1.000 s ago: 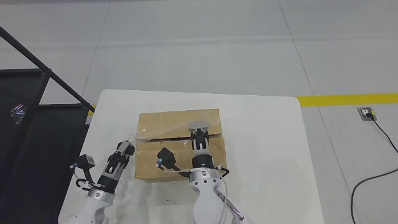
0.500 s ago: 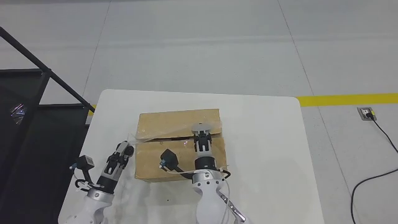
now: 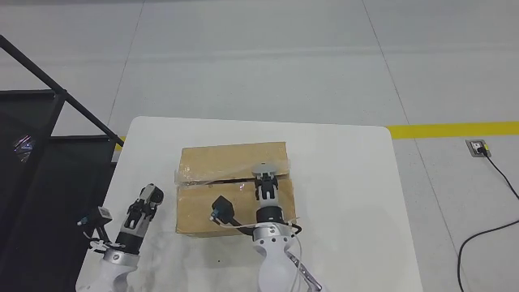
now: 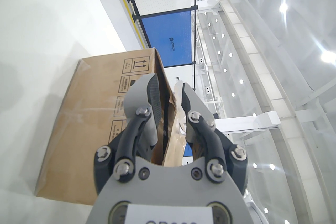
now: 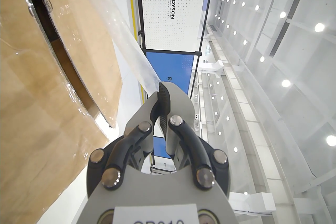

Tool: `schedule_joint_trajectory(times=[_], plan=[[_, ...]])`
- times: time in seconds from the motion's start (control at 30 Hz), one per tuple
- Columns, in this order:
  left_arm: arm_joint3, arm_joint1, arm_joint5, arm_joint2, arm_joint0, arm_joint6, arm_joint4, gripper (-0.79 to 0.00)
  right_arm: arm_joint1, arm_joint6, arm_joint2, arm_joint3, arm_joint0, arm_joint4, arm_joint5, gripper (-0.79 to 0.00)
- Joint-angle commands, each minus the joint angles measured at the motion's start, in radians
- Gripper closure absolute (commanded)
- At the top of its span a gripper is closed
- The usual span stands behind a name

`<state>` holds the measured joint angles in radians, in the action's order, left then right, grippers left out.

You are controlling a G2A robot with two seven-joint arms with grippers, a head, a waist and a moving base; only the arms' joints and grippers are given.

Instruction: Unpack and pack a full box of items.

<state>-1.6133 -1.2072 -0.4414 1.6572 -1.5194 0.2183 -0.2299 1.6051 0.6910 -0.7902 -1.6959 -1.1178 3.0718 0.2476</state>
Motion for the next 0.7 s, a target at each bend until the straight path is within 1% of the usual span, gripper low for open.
schedule_joint_trajectory(times=[0.0, 0.07, 0.13, 0.17, 0.2, 0.33, 0.5, 0.6, 0.67], plan=[[-0.017, 0.001, 0.000, 0.014, -0.005, -0.001, -0.002, -0.225, 0.000, -0.004, -0.001, 0.001, -0.003, 0.000, -0.002, 0.000], [-0.035, 0.002, -0.001, 0.028, -0.008, -0.003, 0.006, -0.259, 0.001, -0.007, -0.002, 0.001, -0.003, 0.000, -0.002, 0.000], [-0.056, 0.003, 0.001, 0.039, -0.006, -0.002, 0.016, -0.323, 0.001, -0.009, -0.004, 0.001, -0.003, 0.000, -0.003, 0.000], [-0.067, 0.004, 0.004, 0.045, -0.004, 0.004, 0.026, -0.480, 0.001, -0.010, -0.004, 0.001, -0.003, 0.000, -0.003, 0.000], [-0.080, 0.006, 0.011, 0.052, -0.001, 0.010, 0.039, -0.785, 0.001, -0.010, -0.004, 0.001, -0.003, 0.000, -0.002, 0.000], [-0.140, 0.013, 0.051, 0.082, 0.014, 0.057, 0.069, -0.785, 0.002, -0.011, -0.005, 0.000, 0.000, 0.000, 0.004, 0.000], [-0.213, 0.025, 0.087, 0.117, 0.037, 0.172, 0.102, -0.785, 0.003, -0.010, -0.003, -0.001, 0.002, 0.000, 0.011, 0.000], [-0.237, 0.032, 0.122, 0.118, 0.062, 0.228, 0.154, -0.785, 0.004, -0.009, -0.002, 0.001, 0.002, 0.000, 0.015, 0.000], [-0.241, 0.035, 0.149, 0.100, 0.091, 0.255, 0.179, -0.785, 0.004, -0.011, -0.001, 0.002, 0.003, 0.000, 0.015, 0.000]])
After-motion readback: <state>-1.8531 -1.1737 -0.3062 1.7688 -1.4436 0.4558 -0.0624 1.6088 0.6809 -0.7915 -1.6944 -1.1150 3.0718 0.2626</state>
